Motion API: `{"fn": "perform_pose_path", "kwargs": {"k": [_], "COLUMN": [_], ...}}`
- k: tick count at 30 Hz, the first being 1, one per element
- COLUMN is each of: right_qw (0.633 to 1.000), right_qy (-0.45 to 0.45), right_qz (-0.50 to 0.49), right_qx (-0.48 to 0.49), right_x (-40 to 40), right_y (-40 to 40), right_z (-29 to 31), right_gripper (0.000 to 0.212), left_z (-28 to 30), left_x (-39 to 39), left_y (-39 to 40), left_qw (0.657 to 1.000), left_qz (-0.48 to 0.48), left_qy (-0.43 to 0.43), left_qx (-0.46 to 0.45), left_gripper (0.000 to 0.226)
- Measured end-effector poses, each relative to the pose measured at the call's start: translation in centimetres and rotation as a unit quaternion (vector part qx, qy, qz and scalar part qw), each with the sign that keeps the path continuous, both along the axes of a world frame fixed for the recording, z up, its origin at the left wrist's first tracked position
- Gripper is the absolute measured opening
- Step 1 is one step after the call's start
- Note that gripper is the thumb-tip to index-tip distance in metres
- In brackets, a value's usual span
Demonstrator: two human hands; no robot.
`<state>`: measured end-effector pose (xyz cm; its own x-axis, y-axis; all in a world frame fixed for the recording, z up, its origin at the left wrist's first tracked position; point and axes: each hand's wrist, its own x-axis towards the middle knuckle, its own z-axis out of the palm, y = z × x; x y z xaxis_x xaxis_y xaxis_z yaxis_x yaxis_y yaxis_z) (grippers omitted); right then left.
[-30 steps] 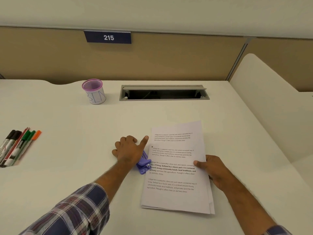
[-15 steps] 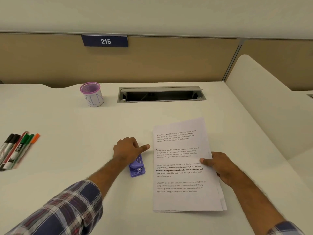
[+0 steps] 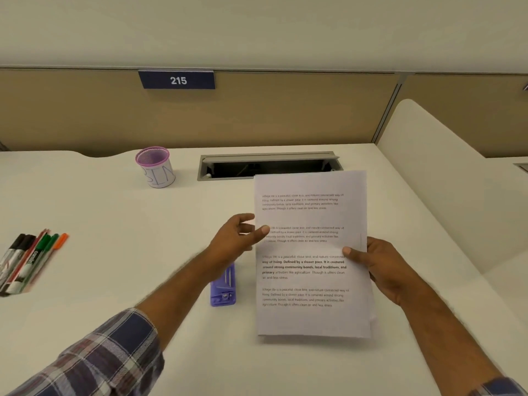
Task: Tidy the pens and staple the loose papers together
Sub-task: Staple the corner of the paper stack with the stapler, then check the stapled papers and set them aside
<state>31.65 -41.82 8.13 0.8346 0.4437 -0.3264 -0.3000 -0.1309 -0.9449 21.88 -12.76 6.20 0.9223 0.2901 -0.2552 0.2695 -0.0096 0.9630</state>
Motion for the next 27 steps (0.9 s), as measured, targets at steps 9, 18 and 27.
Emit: {"fn": "perform_pose_path", "kwargs": {"k": [9, 18, 27], "right_qw": [0.983, 0.976, 0.973], "right_qy": [-0.152, -0.198, -0.206], "right_qz": [-0.075, -0.094, -0.104], "right_qx": [0.072, -0.002, -0.026], "right_x": [-1.9, -2.9, -3.4], "right_y": [1.6, 1.6, 1.5], "right_z": [3.8, 0.1, -0.9], "right_gripper": [0.016, 0.015, 0.015], "left_z": [5.4, 4.7, 2.8], "left_x": [0.6, -0.4, -1.3], "left_y": [-2.4, -4.5, -5.6], "left_qw": [0.989, 0.992, 0.993], "left_qz": [0.014, 0.03, 0.036], "left_qy": [-0.123, -0.122, -0.114], "left_qx": [-0.076, 0.019, 0.013], "left_gripper": [0.029, 0.013, 0.016]}}
